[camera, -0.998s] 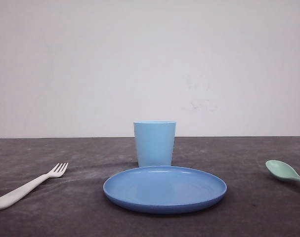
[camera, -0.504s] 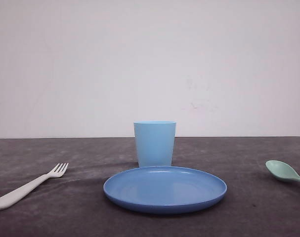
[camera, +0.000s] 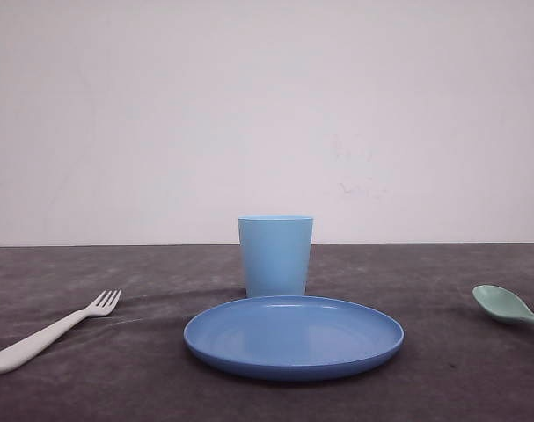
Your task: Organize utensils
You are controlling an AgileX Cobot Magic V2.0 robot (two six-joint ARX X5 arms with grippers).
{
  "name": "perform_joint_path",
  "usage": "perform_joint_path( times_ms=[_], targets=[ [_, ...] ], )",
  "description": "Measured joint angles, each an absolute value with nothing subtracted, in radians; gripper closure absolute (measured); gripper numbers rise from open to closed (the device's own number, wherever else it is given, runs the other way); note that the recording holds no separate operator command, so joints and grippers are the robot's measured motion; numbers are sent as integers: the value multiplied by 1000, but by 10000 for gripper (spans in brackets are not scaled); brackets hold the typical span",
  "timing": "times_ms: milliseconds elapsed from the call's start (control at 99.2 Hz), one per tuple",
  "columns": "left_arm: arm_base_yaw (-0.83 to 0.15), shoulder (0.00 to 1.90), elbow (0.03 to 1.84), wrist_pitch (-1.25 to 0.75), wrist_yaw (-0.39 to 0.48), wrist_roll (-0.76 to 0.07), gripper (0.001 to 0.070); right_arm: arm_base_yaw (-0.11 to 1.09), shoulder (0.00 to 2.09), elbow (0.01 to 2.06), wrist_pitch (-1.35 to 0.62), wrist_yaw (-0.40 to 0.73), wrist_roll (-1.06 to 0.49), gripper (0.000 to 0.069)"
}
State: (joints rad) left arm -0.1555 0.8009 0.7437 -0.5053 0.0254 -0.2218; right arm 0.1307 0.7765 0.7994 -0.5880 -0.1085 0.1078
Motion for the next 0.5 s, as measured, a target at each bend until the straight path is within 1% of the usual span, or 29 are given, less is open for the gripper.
perform_joint_path(
  times_ms=[30,60,101,141,282,504],
  targets=[
    [-166,809,744,-507,25,-223,402,134,783,799,-588,-109,108,443],
    [-178,818,744,-507,26,-225,371,139,790,799,-588,-109,108,395],
    [-195,831,744,-508,26,-227,347,143,799,799,-588,-109,108,356],
    [-214,844,744,-508,26,-234,335,147,806,799,-588,-111,108,335],
    [-294,908,744,-508,20,-276,328,160,817,799,-588,-117,108,313],
    [-408,1073,744,-502,-54,-327,360,164,821,799,-588,-121,108,312]
  ],
)
